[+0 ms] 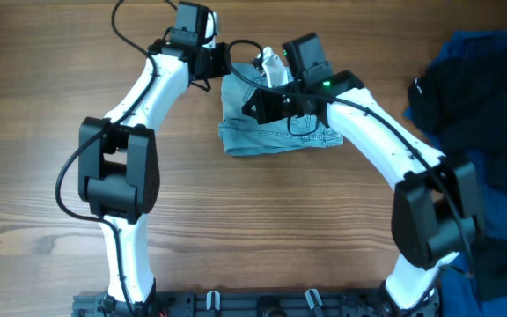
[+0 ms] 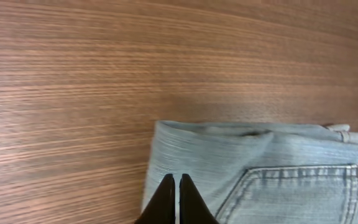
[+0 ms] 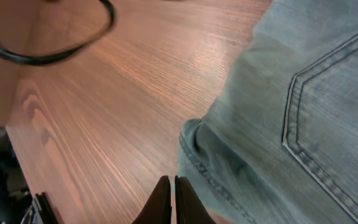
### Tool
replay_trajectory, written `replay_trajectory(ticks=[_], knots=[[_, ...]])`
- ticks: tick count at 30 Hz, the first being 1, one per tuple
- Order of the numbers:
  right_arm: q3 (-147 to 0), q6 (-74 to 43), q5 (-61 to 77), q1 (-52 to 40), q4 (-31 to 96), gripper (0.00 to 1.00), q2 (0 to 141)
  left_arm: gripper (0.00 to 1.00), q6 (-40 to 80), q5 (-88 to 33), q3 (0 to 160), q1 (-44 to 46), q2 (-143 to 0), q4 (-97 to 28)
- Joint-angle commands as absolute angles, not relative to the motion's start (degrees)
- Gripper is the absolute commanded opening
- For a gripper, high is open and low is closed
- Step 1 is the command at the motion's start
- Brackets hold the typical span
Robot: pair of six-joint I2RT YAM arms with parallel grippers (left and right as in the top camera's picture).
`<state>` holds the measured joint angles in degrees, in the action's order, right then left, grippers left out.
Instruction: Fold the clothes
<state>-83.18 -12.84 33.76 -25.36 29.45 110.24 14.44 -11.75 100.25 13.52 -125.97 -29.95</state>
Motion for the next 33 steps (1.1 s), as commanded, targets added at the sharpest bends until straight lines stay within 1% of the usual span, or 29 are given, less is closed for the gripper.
replay_trajectory(ticks=[1,6,11,16,22,26,28,29,33], knots=[[-82.87,-14.11,32.58,-25.54,27.35,0.04,112.77,0.06,13.67,-11.25,100.29,13.21,-128.64,-28.99],[-82.87,-15.62,31.94,-25.54,22.68,0.04,114.63,0.06,13.69,-13.50,100.29,13.23,-131.09,-28.23],[-82.87,-15.66,31.90,-25.54,20.99,0.04,117.03,0.06,13.72,-13.67,100.29,13.26,-132.05,-27.59],[-82.87,-20.32,31.97,-26.30,18.37,0.04,121.60,0.07,13.72,-13.96,100.29,13.61,-134.23,-27.70],[-81.43,-23.07,32.77,-30.70,25.82,0.04,124.90,0.06,13.69,-14.04,100.29,13.61,-136.03,-27.35],[-76.88,-35.75,33.01,-33.28,28.29,0.04,125.36,0.06,13.69,-14.04,100.29,13.61,-136.03,-26.70],[-74.17,-41.74,36.03,-33.93,28.32,0.04,125.36,0.05,13.67,-13.98,100.29,13.58,-136.03,-26.63],[-73.19,-43.48,37.28,-33.95,28.25,0.04,125.36,0.05,13.69,-13.85,100.29,13.58,-136.03,-26.46],[-72.55,-42.61,39.11,-33.87,27.40,0.05,124.49,0.04,13.69,-13.89,100.31,13.19,-135.98,-26.09]])
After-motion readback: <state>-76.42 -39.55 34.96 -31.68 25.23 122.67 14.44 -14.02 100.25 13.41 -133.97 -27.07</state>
